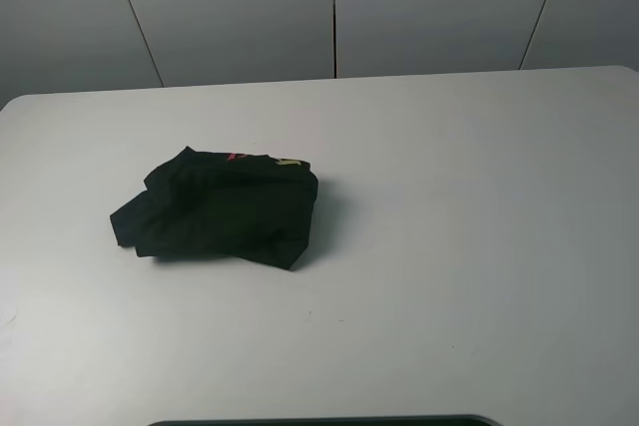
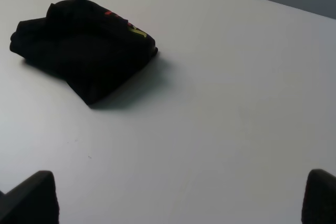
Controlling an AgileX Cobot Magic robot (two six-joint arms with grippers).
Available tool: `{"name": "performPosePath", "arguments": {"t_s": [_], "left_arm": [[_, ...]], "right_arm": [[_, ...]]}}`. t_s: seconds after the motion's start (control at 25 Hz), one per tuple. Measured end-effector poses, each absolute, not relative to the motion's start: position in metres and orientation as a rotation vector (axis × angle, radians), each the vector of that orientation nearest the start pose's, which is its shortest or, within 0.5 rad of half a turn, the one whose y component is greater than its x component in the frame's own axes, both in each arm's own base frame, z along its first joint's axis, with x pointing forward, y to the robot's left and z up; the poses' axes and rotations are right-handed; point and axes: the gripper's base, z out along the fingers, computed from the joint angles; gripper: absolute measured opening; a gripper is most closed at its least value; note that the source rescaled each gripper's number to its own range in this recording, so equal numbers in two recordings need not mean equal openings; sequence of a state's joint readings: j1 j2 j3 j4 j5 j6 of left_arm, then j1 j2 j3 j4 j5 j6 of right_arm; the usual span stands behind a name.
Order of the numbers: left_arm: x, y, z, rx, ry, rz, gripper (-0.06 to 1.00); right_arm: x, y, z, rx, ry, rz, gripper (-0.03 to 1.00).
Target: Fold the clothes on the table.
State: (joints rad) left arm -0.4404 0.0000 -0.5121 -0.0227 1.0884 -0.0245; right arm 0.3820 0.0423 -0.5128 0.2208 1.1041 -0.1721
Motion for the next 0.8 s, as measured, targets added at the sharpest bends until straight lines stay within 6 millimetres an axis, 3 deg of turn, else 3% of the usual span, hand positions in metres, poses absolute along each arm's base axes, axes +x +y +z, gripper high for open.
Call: {"name": "performPosePath", "arguments": {"t_s": [0.28,0.8], "left_arm": [[-0.0076,0.0014,0.2784,0.407,2.033,-0.300,0.99],[-0.0077,-0.0005,0.2784,0.151,2.057,-0.147,0.99]], "right_arm": [[-0.0073,0.0128,0.2786,-0.575,2.040,0.323,1.00],[-0.0033,0.0133,0.2785,-0.288,2.088,0.137,1.00]]}}
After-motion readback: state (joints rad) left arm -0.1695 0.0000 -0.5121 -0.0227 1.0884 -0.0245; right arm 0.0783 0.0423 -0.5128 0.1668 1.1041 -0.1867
